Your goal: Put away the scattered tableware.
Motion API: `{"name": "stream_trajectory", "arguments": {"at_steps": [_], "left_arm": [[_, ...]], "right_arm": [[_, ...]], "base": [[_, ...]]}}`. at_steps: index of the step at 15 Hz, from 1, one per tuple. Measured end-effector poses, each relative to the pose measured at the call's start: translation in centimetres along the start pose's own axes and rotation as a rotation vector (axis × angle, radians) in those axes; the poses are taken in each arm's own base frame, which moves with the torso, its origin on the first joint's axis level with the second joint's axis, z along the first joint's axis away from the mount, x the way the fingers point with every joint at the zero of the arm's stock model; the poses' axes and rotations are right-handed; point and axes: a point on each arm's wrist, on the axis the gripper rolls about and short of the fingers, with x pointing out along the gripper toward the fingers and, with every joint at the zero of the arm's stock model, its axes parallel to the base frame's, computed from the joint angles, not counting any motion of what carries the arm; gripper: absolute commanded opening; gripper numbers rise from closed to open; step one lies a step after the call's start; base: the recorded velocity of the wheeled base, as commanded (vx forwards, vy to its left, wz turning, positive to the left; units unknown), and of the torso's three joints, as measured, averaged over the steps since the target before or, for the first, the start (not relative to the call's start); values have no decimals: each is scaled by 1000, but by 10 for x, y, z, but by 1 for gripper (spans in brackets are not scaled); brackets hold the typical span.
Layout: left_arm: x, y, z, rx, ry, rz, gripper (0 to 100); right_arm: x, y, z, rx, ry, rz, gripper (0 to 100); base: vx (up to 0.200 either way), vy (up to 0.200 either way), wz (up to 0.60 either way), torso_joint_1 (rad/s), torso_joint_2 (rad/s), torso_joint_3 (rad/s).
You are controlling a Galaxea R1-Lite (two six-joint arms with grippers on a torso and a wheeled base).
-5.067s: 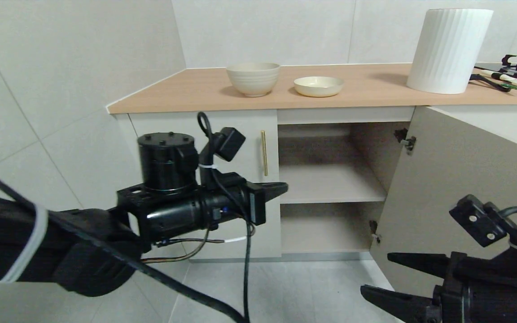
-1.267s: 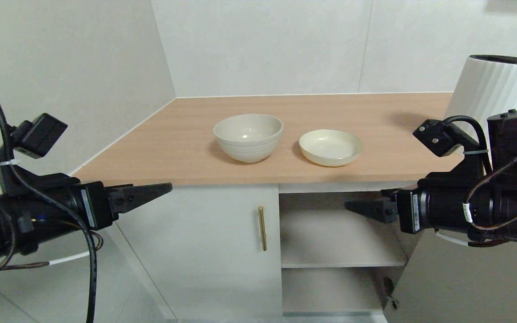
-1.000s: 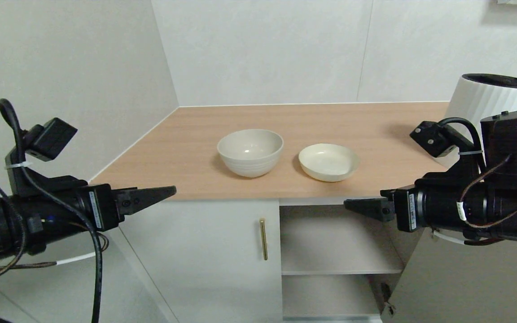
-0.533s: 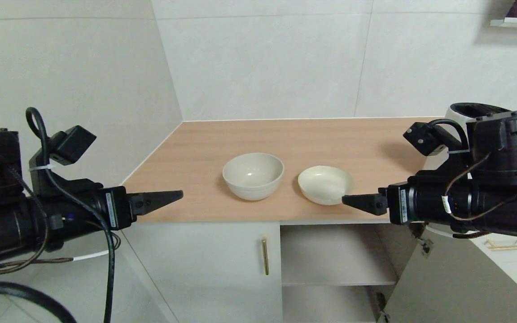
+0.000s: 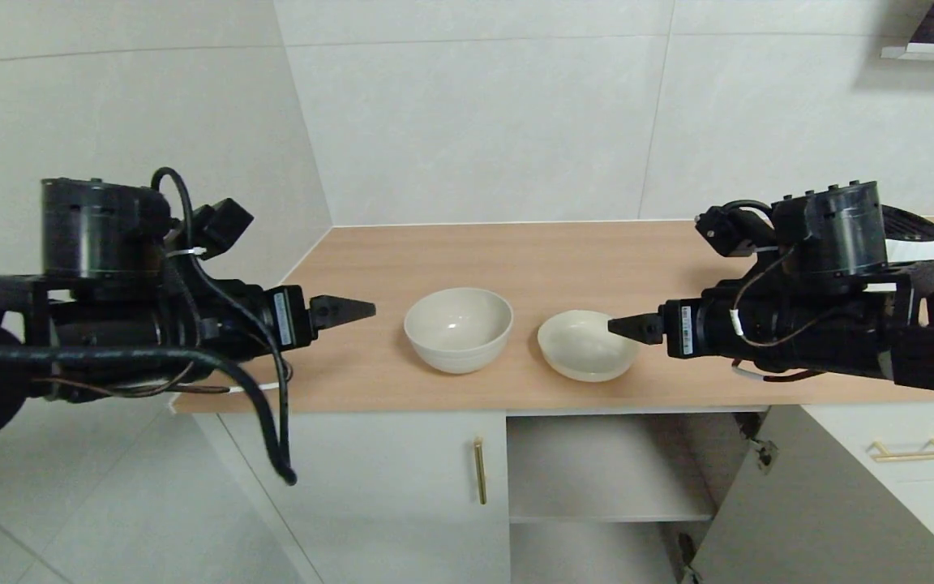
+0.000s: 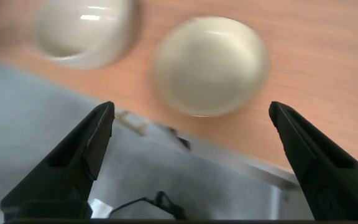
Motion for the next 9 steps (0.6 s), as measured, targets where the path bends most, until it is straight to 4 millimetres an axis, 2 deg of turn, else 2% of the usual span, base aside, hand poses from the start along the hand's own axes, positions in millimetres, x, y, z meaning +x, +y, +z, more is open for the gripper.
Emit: {"name": "stream_trajectory", "arguments": {"at_steps": [3, 6, 9], "left_arm": [[41, -8, -1, -59, 13, 134, 100], [66, -23, -7, -139, 31, 141, 100], [88, -26, -14, -150, 34, 197, 100]], "right_arm": [[15, -1, -3, 21, 26, -54, 100], [23, -2, -6, 25, 32, -69, 100], [26, -2, -7, 29, 13, -75, 100]], "base": [[0, 0, 0, 0, 0, 0], [0, 0, 0, 0, 0, 0], [0, 0, 0, 0, 0, 0]]}}
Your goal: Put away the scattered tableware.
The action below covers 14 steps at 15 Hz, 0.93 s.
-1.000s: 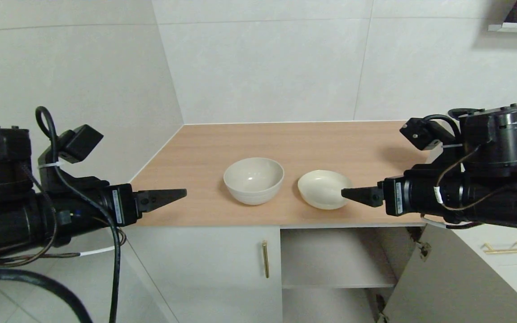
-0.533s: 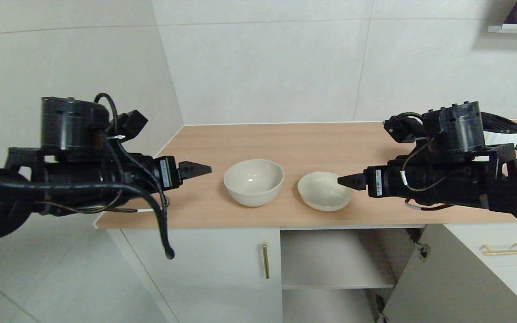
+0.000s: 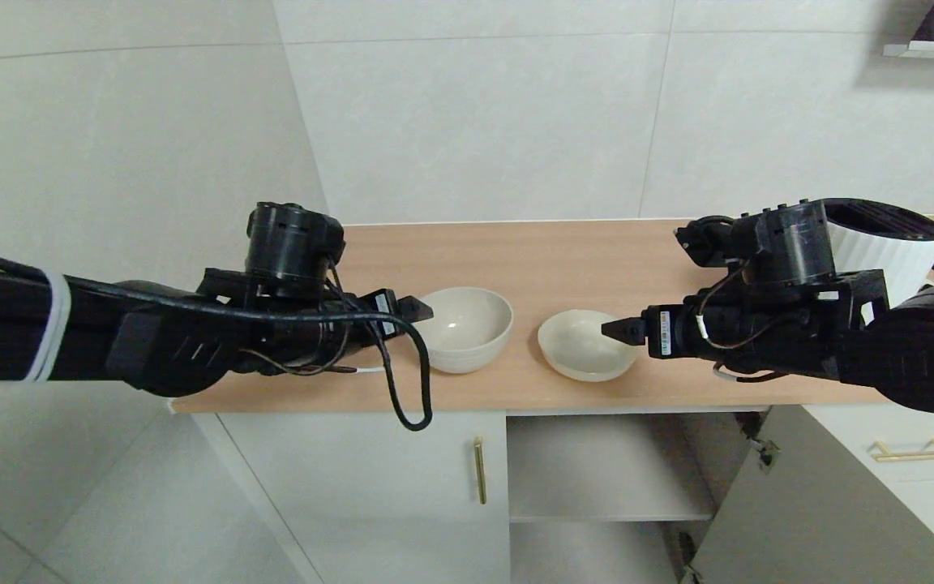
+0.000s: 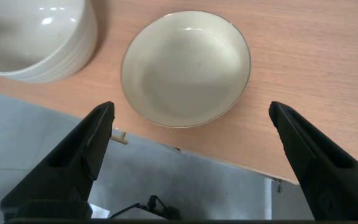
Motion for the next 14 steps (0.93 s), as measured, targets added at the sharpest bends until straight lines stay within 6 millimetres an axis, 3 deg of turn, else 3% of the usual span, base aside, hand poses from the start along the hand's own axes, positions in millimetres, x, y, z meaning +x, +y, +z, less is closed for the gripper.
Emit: {"name": "stream_trajectory", "arguments": {"at_steps": [5, 9, 10, 14], "left_arm": [[36, -3, -11, 6, -51, 57, 100], [46, -1, -19, 11, -28, 71, 100], [47, 0, -20, 11, -25, 73, 0], [47, 0, -20, 5, -26, 75, 0]], "right_arm": [[1, -1, -1, 0, 2, -12, 100], [1, -1, -1, 0, 2, -12, 100], [1, -1, -1, 0, 2, -12, 100], [1, -1, -1, -1, 3, -11, 100]], "base": [[0, 0, 0, 0, 0, 0], [0, 0, 0, 0, 0, 0], [0, 0, 0, 0, 0, 0], [0, 0, 0, 0, 0, 0]]}}
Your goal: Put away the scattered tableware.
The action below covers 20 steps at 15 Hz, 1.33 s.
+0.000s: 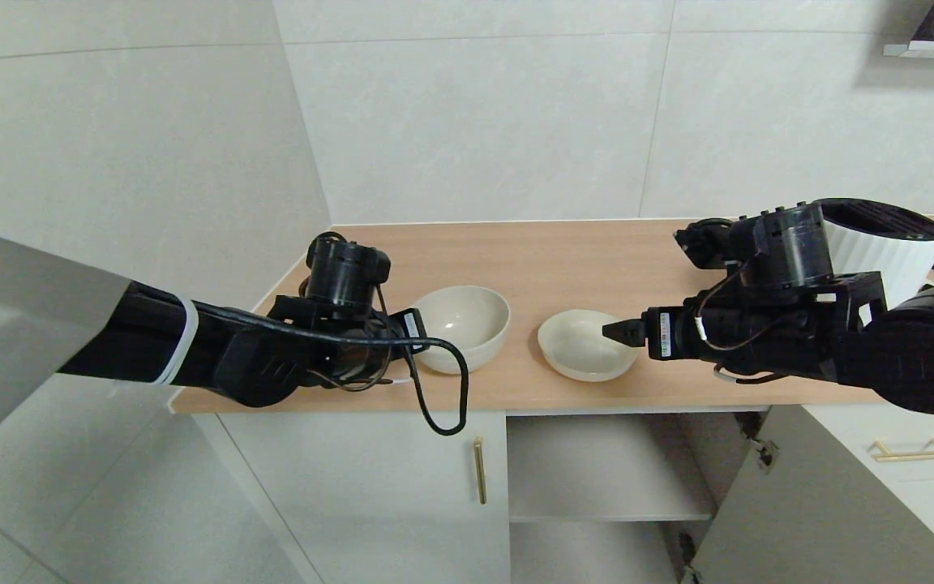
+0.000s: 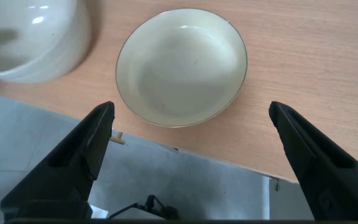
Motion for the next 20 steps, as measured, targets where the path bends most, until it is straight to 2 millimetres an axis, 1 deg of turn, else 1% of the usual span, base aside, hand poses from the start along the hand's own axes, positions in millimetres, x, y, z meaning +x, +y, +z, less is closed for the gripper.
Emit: {"name": "stream_trajectory", "arguments": {"at_steps": [5, 9, 13, 15, 20], "left_arm": [[-7, -1, 5, -4, -19, -5, 0], [-22, -1, 8, -7, -32, -18, 0], [-36, 1, 10, -5, -41, -28, 0], [-39, 1, 11, -5, -44, -30, 0], [-42, 1, 12, -8, -48, -32, 0]], "right_arm": [[1, 0, 1, 5, -3, -2, 100], [11, 0, 0, 4, -5, -86, 100], [31, -2, -6, -2, 2, -190, 100], [45, -3, -10, 5, 7, -239, 100], [71, -7, -15, 72, 16, -265, 100]], "base": [[0, 0, 0, 0, 0, 0], [0, 0, 0, 0, 0, 0], [0, 0, 0, 0, 0, 0], [0, 0, 0, 0, 0, 0], [0, 0, 0, 0, 0, 0]]}}
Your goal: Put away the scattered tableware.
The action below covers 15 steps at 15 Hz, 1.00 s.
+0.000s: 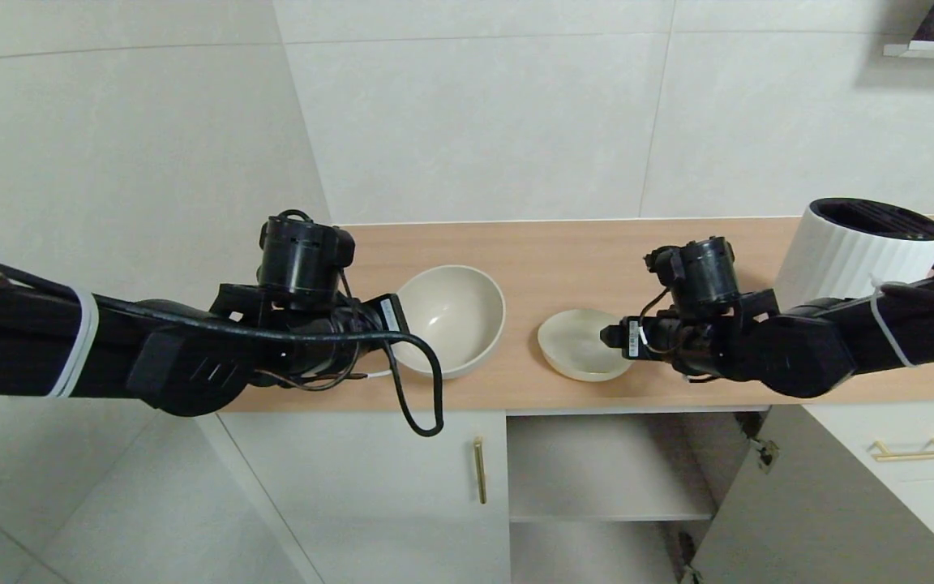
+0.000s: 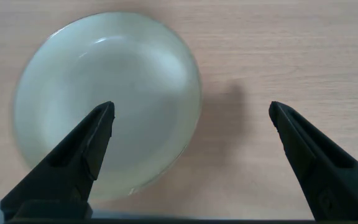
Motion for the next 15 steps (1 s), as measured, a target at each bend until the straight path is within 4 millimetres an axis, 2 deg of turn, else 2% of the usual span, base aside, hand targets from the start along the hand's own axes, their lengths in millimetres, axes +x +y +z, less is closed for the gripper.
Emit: {"name": "stream_trajectory", "arguments": {"at_steps": [4, 5, 12, 15], "left_arm": [[-2, 0, 2, -1, -6, -3, 0], [-2, -1, 1, -1, -6, -3, 0], [-2, -1, 2, -3, -7, -3, 0], [-8, 0, 4, -4, -16, -7, 0]], "right_arm": [[16, 1, -6, 19, 20, -13, 100], [18, 1, -7, 24, 24, -15, 0], [23, 2, -10, 26, 33, -14, 0], [13, 0, -5, 29, 28, -7, 0]], "base": [[0, 0, 0, 0, 0, 0], [0, 0, 0, 0, 0, 0], [0, 0, 0, 0, 0, 0], [0, 0, 0, 0, 0, 0]]}}
